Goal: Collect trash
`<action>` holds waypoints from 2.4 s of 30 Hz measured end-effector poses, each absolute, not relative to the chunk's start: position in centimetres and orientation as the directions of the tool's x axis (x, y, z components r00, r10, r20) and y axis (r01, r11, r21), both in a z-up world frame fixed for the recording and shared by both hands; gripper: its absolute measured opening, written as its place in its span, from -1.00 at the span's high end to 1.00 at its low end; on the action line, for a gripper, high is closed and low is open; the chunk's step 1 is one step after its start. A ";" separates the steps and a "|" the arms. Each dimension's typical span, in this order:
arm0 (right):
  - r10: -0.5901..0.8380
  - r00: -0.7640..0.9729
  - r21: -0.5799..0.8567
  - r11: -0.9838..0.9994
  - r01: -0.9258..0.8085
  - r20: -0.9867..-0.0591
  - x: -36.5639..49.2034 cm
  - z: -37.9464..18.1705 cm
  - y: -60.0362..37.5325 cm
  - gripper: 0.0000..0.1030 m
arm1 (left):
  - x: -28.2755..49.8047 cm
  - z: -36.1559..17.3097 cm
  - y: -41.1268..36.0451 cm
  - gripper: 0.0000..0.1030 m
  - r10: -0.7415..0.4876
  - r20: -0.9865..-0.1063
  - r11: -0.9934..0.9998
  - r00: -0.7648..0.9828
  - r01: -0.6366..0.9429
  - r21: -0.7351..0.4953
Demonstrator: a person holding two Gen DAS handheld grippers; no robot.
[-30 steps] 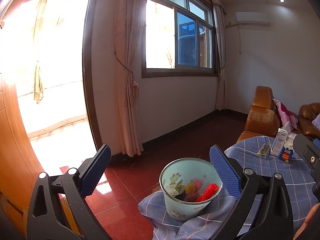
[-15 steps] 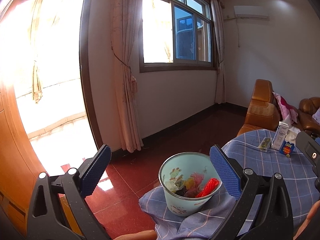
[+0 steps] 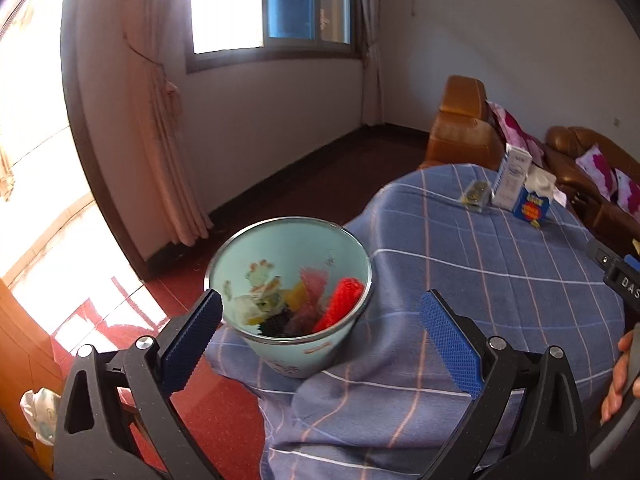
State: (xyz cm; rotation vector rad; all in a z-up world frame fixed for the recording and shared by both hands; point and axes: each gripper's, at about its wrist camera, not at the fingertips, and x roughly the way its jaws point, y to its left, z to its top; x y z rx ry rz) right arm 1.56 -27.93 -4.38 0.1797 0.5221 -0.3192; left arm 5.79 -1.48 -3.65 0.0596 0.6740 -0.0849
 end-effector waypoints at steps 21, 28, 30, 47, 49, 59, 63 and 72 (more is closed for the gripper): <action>-0.387 0.423 -0.036 0.771 0.636 -0.819 15.2 -16.3 -50.9 -0.88 | 25.1 -13.8 -22.9 -0.88 -0.163 -0.853 0.954 0.495 0.298 -0.010; -0.386 0.468 -0.006 0.776 0.631 -0.795 16.3 -16.9 -51.2 -0.91 | 26.8 -14.8 -24.1 -0.88 -0.142 -0.852 0.957 0.503 0.289 0.011; -0.370 0.474 0.021 0.771 0.637 -0.799 16.2 -16.9 -51.6 -0.91 | 27.1 -15.1 -24.3 -0.91 -0.141 -0.844 0.958 0.517 0.286 0.015; -0.369 0.474 0.021 0.771 0.636 -0.799 16.3 -16.7 -51.4 -0.91 | 27.2 -15.1 -24.1 -0.91 -0.138 -0.845 0.961 0.517 0.275 0.012; -0.369 0.474 0.021 0.771 0.636 -0.799 16.3 -16.7 -51.3 -0.91 | 27.3 -15.1 -24.1 -0.91 -0.138 -0.845 0.961 0.517 0.275 0.012; -0.369 0.475 0.021 0.771 0.636 -0.799 16.3 -16.7 -51.3 -0.91 | 27.2 -15.1 -24.1 -0.91 -0.138 -0.845 0.961 0.517 0.275 0.011; -0.369 0.474 0.021 0.771 0.636 -0.799 16.3 -16.7 -51.3 -0.91 | 27.2 -15.1 -24.2 -0.91 -0.138 -0.845 0.961 0.517 0.275 0.012; -0.369 0.475 0.021 0.771 0.636 -0.799 16.3 -16.7 -51.3 -0.91 | 27.3 -15.1 -24.1 -0.91 -0.138 -0.845 0.961 0.517 0.275 0.012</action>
